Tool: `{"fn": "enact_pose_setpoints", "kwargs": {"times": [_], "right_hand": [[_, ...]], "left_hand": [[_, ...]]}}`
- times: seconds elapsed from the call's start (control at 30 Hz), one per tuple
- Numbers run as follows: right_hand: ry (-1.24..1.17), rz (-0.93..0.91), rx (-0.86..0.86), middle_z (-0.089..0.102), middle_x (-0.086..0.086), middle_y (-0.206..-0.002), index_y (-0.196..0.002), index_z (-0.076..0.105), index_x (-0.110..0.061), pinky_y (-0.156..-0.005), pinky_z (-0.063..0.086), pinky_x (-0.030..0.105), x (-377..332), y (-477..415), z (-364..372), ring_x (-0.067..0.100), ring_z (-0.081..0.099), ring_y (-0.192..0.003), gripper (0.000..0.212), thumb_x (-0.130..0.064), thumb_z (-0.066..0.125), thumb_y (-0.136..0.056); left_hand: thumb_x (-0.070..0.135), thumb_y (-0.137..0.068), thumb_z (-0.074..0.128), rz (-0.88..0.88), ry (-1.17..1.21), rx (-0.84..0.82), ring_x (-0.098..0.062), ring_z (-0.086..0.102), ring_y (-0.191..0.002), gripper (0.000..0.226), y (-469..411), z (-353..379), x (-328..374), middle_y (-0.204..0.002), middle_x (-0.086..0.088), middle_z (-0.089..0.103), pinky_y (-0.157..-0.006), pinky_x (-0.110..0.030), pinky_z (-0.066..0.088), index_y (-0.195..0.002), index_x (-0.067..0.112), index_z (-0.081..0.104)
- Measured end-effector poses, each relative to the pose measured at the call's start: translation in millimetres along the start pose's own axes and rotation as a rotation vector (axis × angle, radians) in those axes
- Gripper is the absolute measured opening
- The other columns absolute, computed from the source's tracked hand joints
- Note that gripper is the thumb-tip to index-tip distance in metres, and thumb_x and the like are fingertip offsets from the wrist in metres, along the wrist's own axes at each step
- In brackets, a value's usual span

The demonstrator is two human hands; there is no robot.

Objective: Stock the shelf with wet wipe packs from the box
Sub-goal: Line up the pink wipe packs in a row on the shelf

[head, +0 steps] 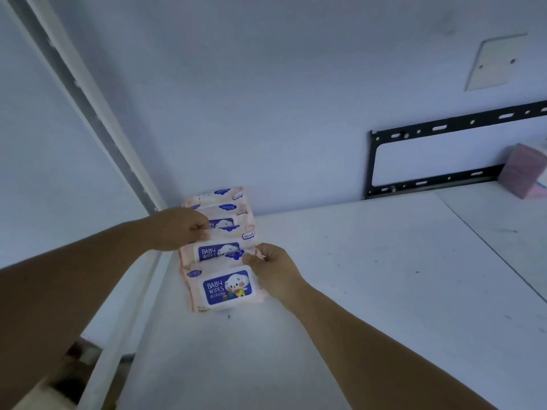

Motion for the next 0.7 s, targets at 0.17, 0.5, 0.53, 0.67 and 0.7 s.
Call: {"fn": "enact_pose_setpoints", "kwargs": {"times": [0.17, 0.5, 0.53, 0.67, 0.7], "right_hand": [[-0.037, 0.026, -0.013, 0.079, 0.002, -0.096, -0.084, 0.072, -0.024, -0.070, 0.064, 0.035, 4.9, -24.9, 1.6, 0.019, 0.078, -0.081, 0.012, -0.026, 0.067, -0.095], [-0.012, -0.011, 0.052, 0.077, 0.003, -0.100, -0.096, 0.071, -0.021, -0.083, 0.062, 0.042, 6.0, -70.8, 22.2, 0.027, 0.074, -0.095, 0.013, -0.032, 0.065, -0.095], [-0.008, -0.008, 0.060, 0.077, 0.002, -0.100, -0.098, 0.071, -0.021, -0.083, 0.063, 0.042, 6.5, -75.0, 23.7, 0.026, 0.074, -0.096, 0.014, -0.033, 0.064, -0.095], [0.050, -0.026, 0.093, 0.077, 0.002, -0.097, -0.096, 0.070, -0.020, -0.076, 0.062, 0.041, 2.7, -82.1, 27.3, 0.025, 0.074, -0.094, 0.017, -0.036, 0.063, -0.095], [0.054, -0.025, 0.096, 0.077, 0.002, -0.096, -0.095, 0.070, -0.019, -0.070, 0.062, 0.039, 1.7, -83.1, 26.3, 0.025, 0.075, -0.092, 0.017, -0.035, 0.063, -0.095]], "left_hand": [[0.035, -0.100, 0.056, -0.027, -0.025, 0.018, -0.015, 0.056, -0.080, 0.021, -20.1, 11.0, -13.8, -0.080, 0.007, 0.059, -0.072, -0.028, 0.039, -0.084, 0.022, 0.059], [0.048, -0.098, 0.055, -0.153, -0.056, 0.163, -0.021, 0.063, -0.100, 0.029, -36.6, 13.4, -30.0, -0.111, 0.003, 0.071, -0.089, -0.036, 0.051, -0.112, 0.027, 0.070], [0.049, -0.097, 0.055, -0.174, -0.071, 0.168, -0.021, 0.063, -0.103, 0.032, -36.2, 12.1, -31.2, -0.115, 0.003, 0.070, -0.089, -0.036, 0.051, -0.117, 0.028, 0.069], [0.052, -0.091, 0.061, -0.176, 0.019, 0.257, -0.017, 0.061, -0.095, 0.034, -29.5, 11.0, -27.7, -0.109, 0.004, 0.065, -0.082, -0.034, 0.052, -0.114, 0.026, 0.066], [0.056, -0.087, 0.065, -0.165, 0.090, 0.298, -0.015, 0.061, -0.092, 0.038, -25.5, 11.8, -24.4, -0.106, 0.006, 0.063, -0.081, -0.034, 0.054, -0.112, 0.027, 0.064]]}}
Point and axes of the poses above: each hand's wrist, its own y-axis away from the middle knuckle, its own z-axis out of the palm, x = y × z, the point moved 1 cm from there along -y, towards the middle knuckle
